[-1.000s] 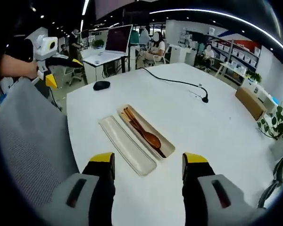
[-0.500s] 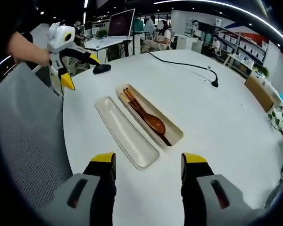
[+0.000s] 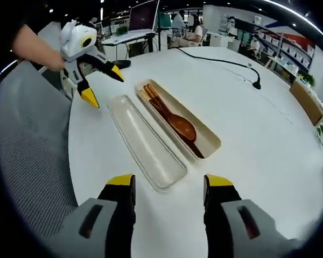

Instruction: Arrange the utensils inside the cutlery case until each visible utensil rests in its matching compartment.

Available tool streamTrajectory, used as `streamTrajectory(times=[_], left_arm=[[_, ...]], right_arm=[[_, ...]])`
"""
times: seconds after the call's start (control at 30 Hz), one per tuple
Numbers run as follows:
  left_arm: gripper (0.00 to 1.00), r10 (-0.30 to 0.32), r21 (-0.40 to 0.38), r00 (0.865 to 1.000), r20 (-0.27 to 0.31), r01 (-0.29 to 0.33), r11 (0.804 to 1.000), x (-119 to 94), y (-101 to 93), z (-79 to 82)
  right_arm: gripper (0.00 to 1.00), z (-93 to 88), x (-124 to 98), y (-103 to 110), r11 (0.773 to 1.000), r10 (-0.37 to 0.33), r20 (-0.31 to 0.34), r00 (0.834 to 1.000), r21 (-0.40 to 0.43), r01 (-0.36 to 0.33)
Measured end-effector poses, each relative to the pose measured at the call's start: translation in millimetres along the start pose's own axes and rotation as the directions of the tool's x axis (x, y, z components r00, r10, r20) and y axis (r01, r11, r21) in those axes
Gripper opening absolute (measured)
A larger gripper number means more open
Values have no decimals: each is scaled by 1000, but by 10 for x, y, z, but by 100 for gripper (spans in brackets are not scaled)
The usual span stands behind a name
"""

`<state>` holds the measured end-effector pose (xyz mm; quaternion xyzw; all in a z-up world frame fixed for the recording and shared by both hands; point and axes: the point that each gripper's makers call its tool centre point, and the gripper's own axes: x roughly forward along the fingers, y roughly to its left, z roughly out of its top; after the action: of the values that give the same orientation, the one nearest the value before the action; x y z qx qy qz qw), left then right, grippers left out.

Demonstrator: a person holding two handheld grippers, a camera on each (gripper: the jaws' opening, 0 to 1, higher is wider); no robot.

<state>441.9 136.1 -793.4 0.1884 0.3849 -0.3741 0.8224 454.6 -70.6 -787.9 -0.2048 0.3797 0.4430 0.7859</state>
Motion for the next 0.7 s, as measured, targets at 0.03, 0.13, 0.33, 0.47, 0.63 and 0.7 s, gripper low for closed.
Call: streamTrajectory(times=[0.03,0.13,0.33,0.47,0.63,0.7], left_arm=[[63,5,6,1000,2,-5,1000,9,17,2],[63,2,-14,1000,6,-2,1000,20,24,6],[60,6,5,1000,-19,-6,1000,43,46,-58],[54,3,28,1000,-16,-3,1000,67,56,-43],[53,-11,32,999,-34,12,999,114,42,-63],[53,-25,43,999,-44,27,999,130,8,-79]], right_arm=[[49,6,8,7,1000,1,2,1000,-3,-1],[48,15,53,44,1000,15,0,1000,-25,-15],[48,-39,158,94,997,33,-29,999,-63,-34],[48,-34,212,79,996,35,-39,999,-79,-38],[46,-54,271,91,995,48,-59,997,-89,-53],[45,-82,285,97,994,48,-66,997,-99,-55]])
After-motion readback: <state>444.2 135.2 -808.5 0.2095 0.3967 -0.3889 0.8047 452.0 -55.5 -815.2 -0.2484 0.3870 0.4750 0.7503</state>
